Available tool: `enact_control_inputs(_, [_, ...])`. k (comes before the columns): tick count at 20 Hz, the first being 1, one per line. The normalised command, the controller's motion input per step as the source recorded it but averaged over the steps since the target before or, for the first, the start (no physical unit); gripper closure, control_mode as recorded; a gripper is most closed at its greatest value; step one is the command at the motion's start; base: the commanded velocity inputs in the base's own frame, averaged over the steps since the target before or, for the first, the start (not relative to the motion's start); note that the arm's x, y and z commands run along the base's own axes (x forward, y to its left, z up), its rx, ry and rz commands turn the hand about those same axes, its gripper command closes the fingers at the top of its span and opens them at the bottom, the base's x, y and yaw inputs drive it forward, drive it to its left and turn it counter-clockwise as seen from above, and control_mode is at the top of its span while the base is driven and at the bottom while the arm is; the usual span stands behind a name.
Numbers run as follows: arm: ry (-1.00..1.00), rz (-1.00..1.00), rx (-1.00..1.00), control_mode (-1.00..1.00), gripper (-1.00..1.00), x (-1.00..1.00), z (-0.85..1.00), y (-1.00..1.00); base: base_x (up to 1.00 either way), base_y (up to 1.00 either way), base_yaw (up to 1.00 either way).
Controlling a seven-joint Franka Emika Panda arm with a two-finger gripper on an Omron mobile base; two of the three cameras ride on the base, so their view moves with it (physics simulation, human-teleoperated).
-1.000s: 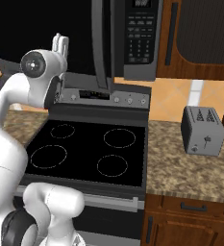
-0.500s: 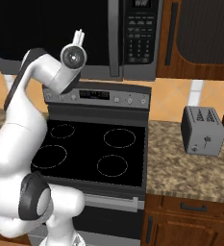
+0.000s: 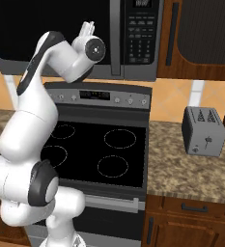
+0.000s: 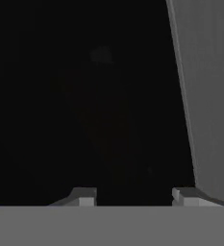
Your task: Pick the onion from the sink and place it in the bowl. Then pick the bowl and place it in the microwave. Then close the microwave door and press the start button.
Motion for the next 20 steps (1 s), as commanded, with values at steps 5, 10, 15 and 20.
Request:
enact_control_inputs(5, [-0.18,0.07,0.03,-1.0,-1.0,-0.99,-0.01,-0.28,0.0,0.0,0.0])
enact_control_inputs(10, [-0.17,0.0,0.04,-1.0,-1.0,-1.0,-0.07,-0.74,0.0,0.0,0.0])
enact_control_inputs(15, [-0.02,0.0,0.04,-1.0,-1.0,-0.58,-0.32,-0.78,0.0,0.0,0.0])
enact_control_inputs(20, [0.04,0.01,0.0,-1.0,-1.0,0.08,-0.32,-0.61,0.0,0.0,0.0])
